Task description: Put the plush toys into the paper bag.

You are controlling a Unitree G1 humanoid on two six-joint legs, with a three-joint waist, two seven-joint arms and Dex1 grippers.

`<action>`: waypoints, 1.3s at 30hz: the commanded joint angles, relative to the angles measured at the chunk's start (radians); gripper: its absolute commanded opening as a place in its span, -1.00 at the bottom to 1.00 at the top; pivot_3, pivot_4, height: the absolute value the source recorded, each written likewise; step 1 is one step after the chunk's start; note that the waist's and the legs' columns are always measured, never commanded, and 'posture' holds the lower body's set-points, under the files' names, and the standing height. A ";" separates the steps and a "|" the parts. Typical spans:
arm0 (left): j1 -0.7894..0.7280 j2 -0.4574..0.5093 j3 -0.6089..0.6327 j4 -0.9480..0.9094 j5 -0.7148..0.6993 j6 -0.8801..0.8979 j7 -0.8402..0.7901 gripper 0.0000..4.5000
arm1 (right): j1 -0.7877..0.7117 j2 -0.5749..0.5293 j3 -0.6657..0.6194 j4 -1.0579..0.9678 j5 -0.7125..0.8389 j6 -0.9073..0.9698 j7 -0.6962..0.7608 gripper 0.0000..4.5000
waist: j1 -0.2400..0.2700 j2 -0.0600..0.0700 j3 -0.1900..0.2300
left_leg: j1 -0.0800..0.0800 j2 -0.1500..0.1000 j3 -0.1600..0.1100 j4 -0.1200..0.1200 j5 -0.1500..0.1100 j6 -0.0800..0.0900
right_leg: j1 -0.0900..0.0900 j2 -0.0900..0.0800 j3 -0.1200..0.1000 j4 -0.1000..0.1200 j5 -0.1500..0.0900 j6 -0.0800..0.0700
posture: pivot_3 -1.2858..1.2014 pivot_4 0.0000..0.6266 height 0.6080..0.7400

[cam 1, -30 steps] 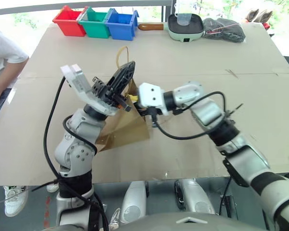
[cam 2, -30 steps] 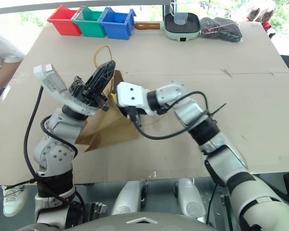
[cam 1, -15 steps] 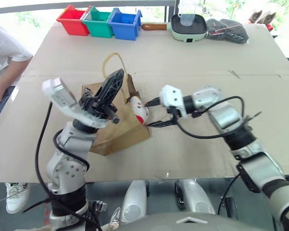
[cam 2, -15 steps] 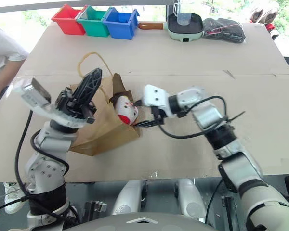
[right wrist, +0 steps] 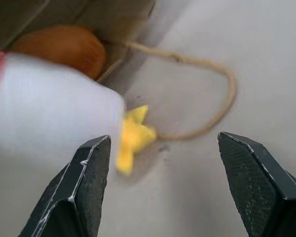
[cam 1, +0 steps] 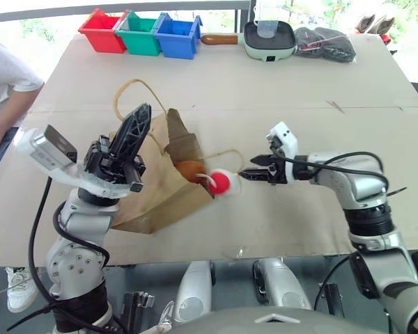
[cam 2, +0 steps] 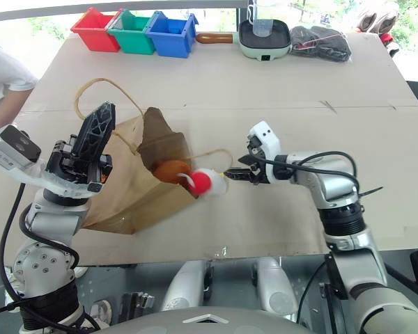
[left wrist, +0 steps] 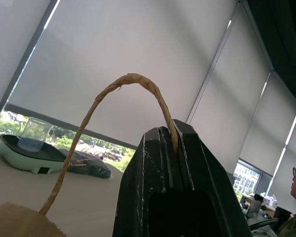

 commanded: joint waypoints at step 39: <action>-0.295 0.139 -0.089 0.150 0.176 0.042 -0.016 -1.00 | 0.095 -0.246 0.378 -0.246 -0.172 -0.499 0.134 -0.97 | 0.017 -0.002 -0.001 | 0.000 0.000 -0.001 0.001 0.000 0.000 | 0.000 0.000 -0.001 -0.001 0.000 0.000 | 0.03 -0.52 1.00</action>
